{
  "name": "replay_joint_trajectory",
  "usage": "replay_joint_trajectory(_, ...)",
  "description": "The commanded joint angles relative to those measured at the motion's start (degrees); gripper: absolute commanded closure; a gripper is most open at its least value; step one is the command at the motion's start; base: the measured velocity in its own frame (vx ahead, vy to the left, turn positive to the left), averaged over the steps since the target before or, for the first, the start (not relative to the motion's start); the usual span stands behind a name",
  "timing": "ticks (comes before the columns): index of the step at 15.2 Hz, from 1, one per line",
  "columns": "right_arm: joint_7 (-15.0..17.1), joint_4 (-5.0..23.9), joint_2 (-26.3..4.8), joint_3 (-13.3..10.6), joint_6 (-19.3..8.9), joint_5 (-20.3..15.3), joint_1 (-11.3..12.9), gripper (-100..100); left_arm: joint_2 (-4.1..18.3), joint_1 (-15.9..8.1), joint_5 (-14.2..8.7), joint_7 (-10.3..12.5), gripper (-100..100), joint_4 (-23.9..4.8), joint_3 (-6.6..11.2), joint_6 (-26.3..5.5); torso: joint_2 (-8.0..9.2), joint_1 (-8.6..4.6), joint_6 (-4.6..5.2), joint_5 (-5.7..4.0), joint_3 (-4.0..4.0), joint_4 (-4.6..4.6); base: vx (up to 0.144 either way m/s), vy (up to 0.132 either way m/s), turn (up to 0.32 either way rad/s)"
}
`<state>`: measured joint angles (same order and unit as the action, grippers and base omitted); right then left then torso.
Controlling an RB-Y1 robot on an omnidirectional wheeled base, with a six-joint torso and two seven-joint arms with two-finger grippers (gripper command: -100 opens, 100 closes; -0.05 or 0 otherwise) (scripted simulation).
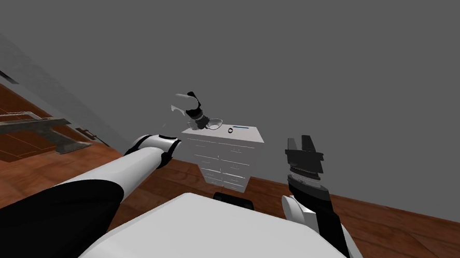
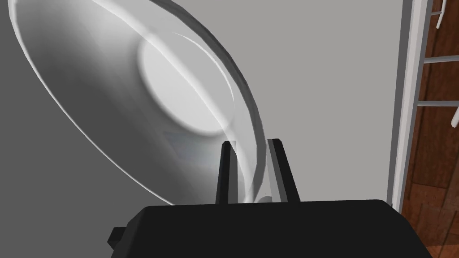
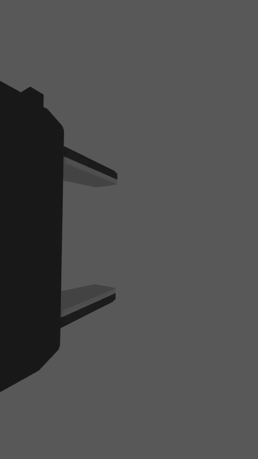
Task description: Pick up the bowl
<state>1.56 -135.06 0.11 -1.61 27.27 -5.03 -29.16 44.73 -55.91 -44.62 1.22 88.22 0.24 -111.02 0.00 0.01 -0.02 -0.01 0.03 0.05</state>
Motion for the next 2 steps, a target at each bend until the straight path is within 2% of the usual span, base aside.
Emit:
replay_joint_trajectory(1, 0.00, 0.00, 0.00, 0.00, 0.00, 0.00, 0.00, 0, 0.52, -0.96, -0.83, 0.56, 100, 0.87, 0.43, -1.89, 0.00, 0.00, 0.00, 0.00, 0.00, 0.00, 0.000, -0.008, 0.036)
replay_joint_trajectory(2, 0.00, 0.00, 0.00, 0.00, 0.00, 0.00, 0.00, 0, 0.28, -0.39, -0.39, 0.13, 100, 0.33, 0.21, -0.70, 0.04, -0.02, -0.01, -0.01, 0.03, 0.02, 0.002, -0.005, 0.019)
